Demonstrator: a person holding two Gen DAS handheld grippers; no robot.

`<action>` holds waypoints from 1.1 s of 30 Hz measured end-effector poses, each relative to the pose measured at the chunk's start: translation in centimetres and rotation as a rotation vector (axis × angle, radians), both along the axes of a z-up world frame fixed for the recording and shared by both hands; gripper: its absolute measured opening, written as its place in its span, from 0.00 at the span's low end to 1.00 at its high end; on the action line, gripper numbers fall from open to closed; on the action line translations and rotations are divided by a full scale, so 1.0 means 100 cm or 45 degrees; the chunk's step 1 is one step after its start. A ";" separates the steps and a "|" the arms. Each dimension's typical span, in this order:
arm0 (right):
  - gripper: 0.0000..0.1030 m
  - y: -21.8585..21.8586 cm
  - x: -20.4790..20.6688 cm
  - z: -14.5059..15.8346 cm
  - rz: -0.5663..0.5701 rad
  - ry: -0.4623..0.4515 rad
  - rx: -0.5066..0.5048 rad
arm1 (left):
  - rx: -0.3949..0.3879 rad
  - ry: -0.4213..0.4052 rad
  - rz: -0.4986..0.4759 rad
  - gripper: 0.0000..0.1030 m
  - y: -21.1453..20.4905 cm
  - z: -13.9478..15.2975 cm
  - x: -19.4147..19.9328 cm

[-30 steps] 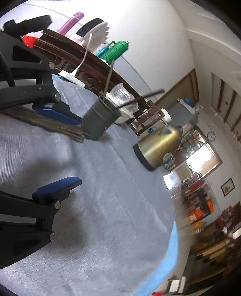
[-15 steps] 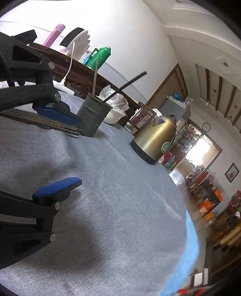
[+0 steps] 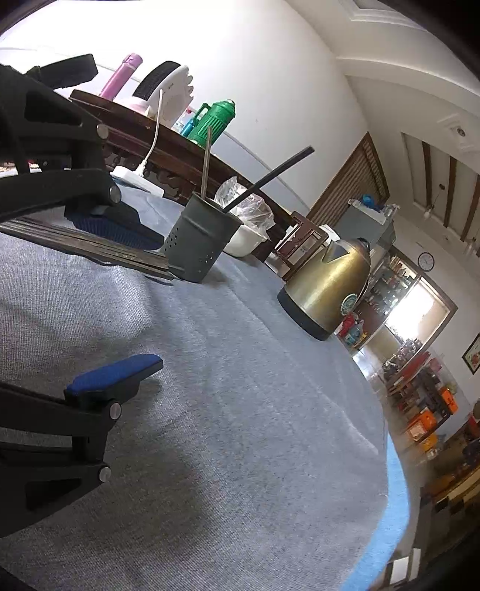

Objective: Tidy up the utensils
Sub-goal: 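Move both open tools back over the chopstick pile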

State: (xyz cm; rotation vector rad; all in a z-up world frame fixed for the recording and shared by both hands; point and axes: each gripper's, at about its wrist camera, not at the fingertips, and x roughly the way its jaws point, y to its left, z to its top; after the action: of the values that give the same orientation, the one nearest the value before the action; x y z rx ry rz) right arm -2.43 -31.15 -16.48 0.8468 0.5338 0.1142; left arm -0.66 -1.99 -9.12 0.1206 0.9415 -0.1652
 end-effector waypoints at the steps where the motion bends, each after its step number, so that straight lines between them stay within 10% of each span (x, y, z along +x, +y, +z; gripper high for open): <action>1: 0.61 0.000 0.000 0.000 0.002 -0.001 0.003 | 0.009 0.000 -0.001 0.48 -0.004 0.001 -0.002; 33: 0.61 -0.008 0.002 -0.009 0.063 0.001 0.168 | 0.222 -0.039 0.125 0.52 -0.022 0.040 -0.072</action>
State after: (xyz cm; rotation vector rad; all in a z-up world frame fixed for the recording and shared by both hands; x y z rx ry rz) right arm -2.20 -31.96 -17.41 0.9626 0.5527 0.1957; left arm -7.88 -4.22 -5.13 0.2370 0.9281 0.0099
